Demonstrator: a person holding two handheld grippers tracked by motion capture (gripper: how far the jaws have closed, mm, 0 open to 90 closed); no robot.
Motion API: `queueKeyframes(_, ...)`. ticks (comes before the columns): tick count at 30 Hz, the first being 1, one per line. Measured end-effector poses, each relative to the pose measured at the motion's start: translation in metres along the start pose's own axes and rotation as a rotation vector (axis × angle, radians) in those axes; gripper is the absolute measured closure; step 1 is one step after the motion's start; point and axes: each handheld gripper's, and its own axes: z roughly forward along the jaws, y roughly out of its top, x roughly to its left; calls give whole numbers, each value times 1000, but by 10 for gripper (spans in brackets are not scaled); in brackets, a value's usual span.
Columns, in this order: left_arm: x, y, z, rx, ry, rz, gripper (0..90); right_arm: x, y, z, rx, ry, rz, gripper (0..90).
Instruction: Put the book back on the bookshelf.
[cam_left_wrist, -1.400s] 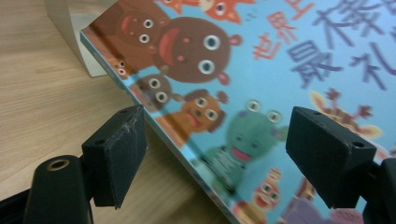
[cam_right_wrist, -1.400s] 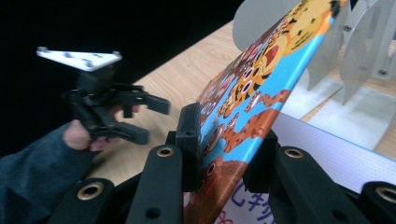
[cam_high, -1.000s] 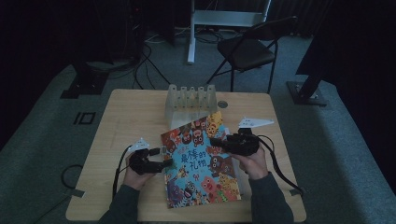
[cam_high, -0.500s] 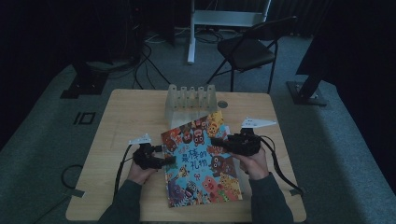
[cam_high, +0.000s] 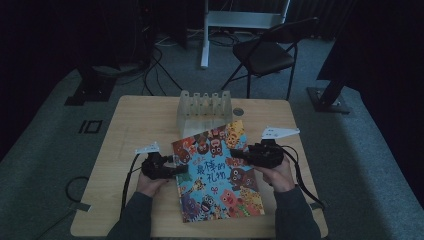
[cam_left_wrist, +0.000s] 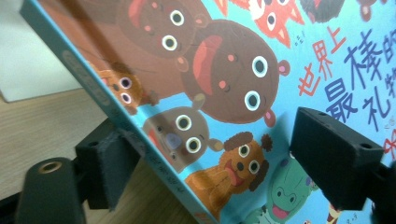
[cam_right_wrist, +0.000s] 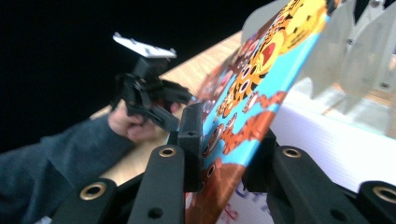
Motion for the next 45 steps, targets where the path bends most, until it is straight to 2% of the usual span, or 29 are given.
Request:
queueKeyframes(3, -1, 1, 0, 1, 6, 4, 181, -1, 1, -1, 18, 1, -9, 741)
queueKeyframes(6, -6, 4, -4, -22, 33, 16, 231, -2, 2, -4, 42, -14, -34, 709)
queueKeyframes(7, -6, 4, -4, -22, 33, 16, 246, -2, 3, -5, 52, -26, -41, 699)
queueKeyframes(9, -10, 8, -8, -39, 64, 40, 280, 0, 3, -7, 71, -65, -64, 659)
queueKeyframes(11, -14, 12, -11, -45, 91, 63, 305, 3, 4, -5, 88, -124, -85, 618)
queueKeyframes(14, -19, 16, -18, -68, 112, 85, 355, 2, 3, -4, 83, -160, -82, 589)
queueKeyframes(17, -22, 21, -27, -104, 107, 99, 456, 2, 2, -2, 93, -231, -98, 513)
queueKeyframes(19, -25, 24, -32, -124, 104, 117, 503, 0, 1, -3, 93, -239, -91, 498)
queueKeyframes(26, -42, 35, -45, -209, 108, 178, 625, -6, -4, 3, 111, -311, -78, 414)
queueKeyframes(27, -42, 35, -45, -209, 108, 178, 641, -6, -4, 3, 111, -311, -78, 414)
queueKeyframes(29, -52, 40, -49, -231, 115, 212, 663, -8, -8, 4, 114, -329, -88, 394)
queueKeyframes(33, -59, 44, -52, -256, 96, 227, 699, -8, -11, 4, 99, -332, -109, 364)
queueKeyframes(35, -61, 45, -52, -259, 100, 239, 701, -8, -12, 3, 93, -334, -112, 354)
queueKeyframes(41, -63, 44, -54, -261, 108, 252, 700, -9, -12, 4, 82, -333, -107, 334)
queueKeyframes(45, -60, 43, -57, -264, 98, 257, 704, -7, -13, 6, 75, -341, -109, 319)
